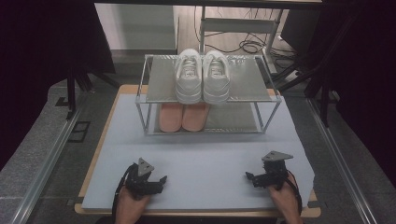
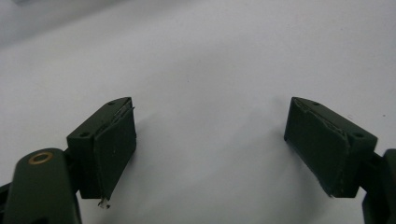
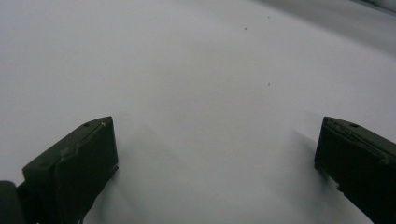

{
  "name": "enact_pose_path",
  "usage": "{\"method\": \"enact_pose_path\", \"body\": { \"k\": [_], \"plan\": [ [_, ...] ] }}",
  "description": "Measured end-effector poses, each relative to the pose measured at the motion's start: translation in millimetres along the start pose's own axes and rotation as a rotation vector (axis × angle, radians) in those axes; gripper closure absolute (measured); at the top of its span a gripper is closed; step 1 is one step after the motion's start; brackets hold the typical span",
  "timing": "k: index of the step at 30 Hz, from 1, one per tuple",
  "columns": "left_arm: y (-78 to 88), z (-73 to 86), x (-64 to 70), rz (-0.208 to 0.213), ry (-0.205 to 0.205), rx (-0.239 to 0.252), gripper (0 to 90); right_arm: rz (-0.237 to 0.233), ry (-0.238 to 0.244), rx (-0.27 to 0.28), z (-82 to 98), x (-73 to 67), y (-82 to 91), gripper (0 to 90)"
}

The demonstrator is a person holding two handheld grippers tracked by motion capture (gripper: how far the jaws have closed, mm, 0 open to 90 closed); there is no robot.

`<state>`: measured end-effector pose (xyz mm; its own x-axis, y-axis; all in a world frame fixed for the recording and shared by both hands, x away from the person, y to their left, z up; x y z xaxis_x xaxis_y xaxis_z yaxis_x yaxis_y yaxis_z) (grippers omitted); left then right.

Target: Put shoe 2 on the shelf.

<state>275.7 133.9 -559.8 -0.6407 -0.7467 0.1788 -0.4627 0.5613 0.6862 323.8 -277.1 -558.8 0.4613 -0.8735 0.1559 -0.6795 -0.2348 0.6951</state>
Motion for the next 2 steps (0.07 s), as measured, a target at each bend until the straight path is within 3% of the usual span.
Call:
{"method": "enact_pose_path", "body": {
  "k": [2],
  "plan": [
    [0.0, -0.2, -0.8, 0.007, 0.006, 0.0, 16.3, 0.001, 0.001, 0.0, -0.2, -0.1, -0.2, 0.0]
  ]
}}
Point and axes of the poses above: each handheld gripper's, and its own axes: y roughly backward along the jaws, z roughly out of its underside, x roughly to its right, the point moved 5 cm from there along -y, roughly forward along the jaws, and after that the axes turned 13 degrees about z, right-handed, at the moved point
